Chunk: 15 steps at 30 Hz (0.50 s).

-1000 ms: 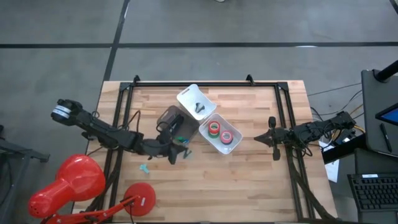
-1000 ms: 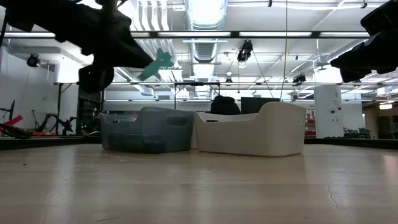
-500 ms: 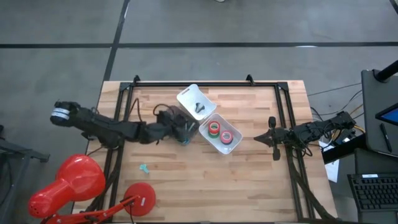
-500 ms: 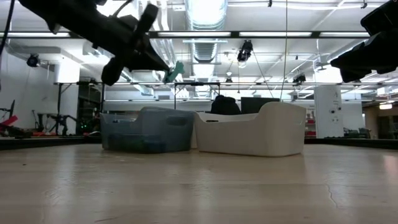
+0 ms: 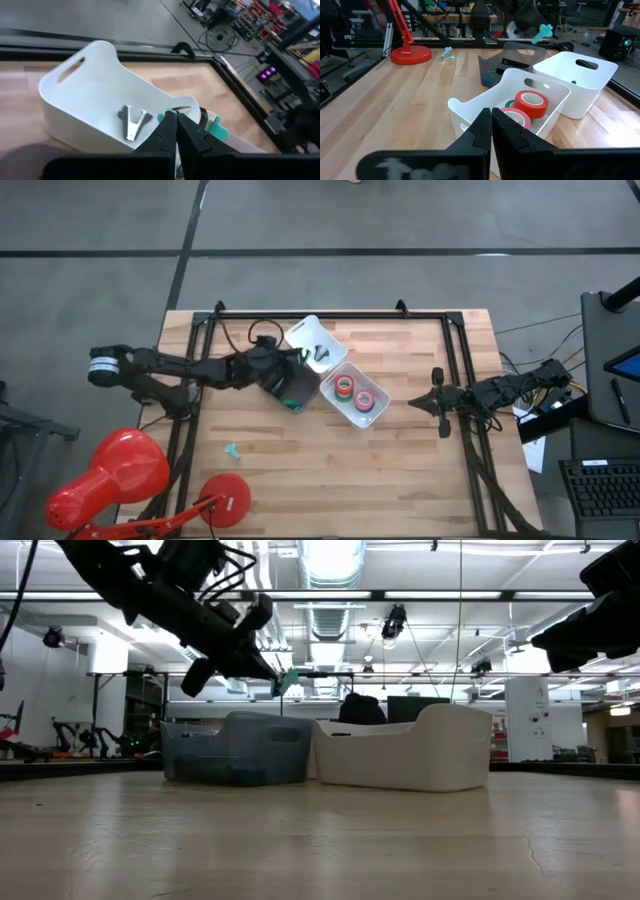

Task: Pick and place Stapler, Stapler remover, tape
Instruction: Put the top light blue staple remover into the top white bin

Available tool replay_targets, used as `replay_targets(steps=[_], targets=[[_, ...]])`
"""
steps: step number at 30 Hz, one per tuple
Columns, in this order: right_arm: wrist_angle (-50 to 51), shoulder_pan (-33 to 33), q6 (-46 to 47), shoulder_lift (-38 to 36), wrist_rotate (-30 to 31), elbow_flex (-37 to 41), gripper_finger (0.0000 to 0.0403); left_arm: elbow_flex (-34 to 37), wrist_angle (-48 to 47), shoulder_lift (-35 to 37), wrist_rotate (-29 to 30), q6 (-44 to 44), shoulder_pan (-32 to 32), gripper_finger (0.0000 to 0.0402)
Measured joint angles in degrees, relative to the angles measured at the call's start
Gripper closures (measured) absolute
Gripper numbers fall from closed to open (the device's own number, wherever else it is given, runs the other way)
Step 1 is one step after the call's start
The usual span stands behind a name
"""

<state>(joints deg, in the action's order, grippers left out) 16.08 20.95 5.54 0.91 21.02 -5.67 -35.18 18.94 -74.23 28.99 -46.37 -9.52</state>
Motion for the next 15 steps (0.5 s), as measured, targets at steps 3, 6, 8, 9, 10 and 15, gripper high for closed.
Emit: replay_targets(steps=[3,6,8,9,10,15], targets=[[0.0,0.0,0.0,0.0,0.0,0.0,0.0394,-0.86,0.01,-1.37,-0.42,0.69,-1.26,0.0394],[0.0,0.0,0.0,-0.02,0.0,0.0,0.0394,-2.32,-0.07,-3.44,-0.75,2.11,-2.16,0.0398],[0.0,0.02,0.0,-0.02,0.0,0.0,0.0394,-3.84,0.0,-5.33,-0.85,3.0,-2.94,0.0398],[0.0,0.0,0.0,0.0,0.02,0.0,0.0394,-4.59,0.0,-6.23,-0.83,3.36,-3.32,0.0397],[0.0,0.0,0.0,-0.02,0.0,0.0,0.0394,-5.44,-0.02,-7.41,-0.79,3.7,-3.69,0.0395],[0.0,0.0,0.0,-0.02,0.0,0.0,0.0394,-9.43,-1.16,-12.73,-1.93,5.08,-5.02,0.0391]])
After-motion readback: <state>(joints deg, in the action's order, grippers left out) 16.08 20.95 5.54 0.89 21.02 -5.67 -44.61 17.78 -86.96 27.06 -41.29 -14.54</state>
